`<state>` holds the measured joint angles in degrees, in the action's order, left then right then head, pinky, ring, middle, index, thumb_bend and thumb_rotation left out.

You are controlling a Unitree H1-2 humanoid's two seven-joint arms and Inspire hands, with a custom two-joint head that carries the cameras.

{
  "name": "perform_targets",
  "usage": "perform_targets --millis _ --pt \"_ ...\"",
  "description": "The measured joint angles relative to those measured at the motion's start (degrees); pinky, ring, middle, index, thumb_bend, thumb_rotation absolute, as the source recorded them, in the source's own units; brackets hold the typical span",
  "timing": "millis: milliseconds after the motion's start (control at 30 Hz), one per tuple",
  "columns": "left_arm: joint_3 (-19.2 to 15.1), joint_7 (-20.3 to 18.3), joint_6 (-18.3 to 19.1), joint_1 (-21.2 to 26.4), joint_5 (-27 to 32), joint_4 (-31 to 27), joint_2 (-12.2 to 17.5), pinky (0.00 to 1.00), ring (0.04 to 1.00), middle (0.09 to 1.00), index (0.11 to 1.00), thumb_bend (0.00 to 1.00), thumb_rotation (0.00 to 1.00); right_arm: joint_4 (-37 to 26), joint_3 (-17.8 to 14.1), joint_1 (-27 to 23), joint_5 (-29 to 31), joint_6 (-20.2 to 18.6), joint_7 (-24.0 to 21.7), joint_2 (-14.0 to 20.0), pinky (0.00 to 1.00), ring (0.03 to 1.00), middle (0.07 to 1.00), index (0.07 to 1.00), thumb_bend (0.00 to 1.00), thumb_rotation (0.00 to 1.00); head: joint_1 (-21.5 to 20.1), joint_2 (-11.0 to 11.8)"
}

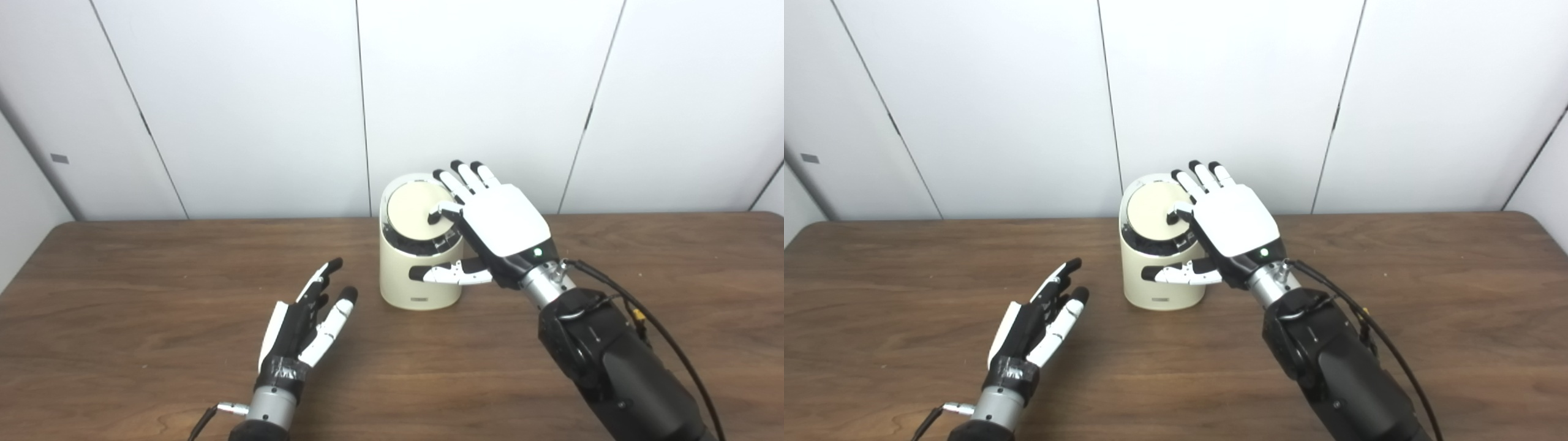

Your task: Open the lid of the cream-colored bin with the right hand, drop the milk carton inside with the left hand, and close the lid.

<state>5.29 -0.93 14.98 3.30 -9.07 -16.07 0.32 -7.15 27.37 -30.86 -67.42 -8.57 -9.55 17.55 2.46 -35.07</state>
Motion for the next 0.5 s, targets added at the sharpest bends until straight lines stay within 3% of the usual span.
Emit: perform_targets --millis 233,367,500 --pt "0.03 0.00 0.01 0.02 0.04 -0.19 -0.40 1.00 1.000 0.998 0.974 0.53 0.67 0.01 -0.23 -0.06 -0.94 -0.02 -0.92 -0.49 1.00 1.000 0.950 0.656 0.58 1.00 0.18 0.00" --pt "-0.03 -0.01 0.01 0.02 0.15 -0.18 -0.42 1.00 1.000 1.000 0.975 0.51 0.65 -0.14 -1.99 0.55 0.96 -0.17 -0.97 -1.03 1.00 1.000 0.943 0.680 0.58 1.00 0.26 0.00" --pt "-0.08 -0.01 0.05 0.02 0.27 -0.17 -0.49 1.00 1.000 0.999 0.972 0.50 0.67 -0.35 -6.00 2.42 7.05 -0.13 -0.67 -2.66 1.00 1.000 0.940 0.853 0.53 0.99 0.18 0.17"
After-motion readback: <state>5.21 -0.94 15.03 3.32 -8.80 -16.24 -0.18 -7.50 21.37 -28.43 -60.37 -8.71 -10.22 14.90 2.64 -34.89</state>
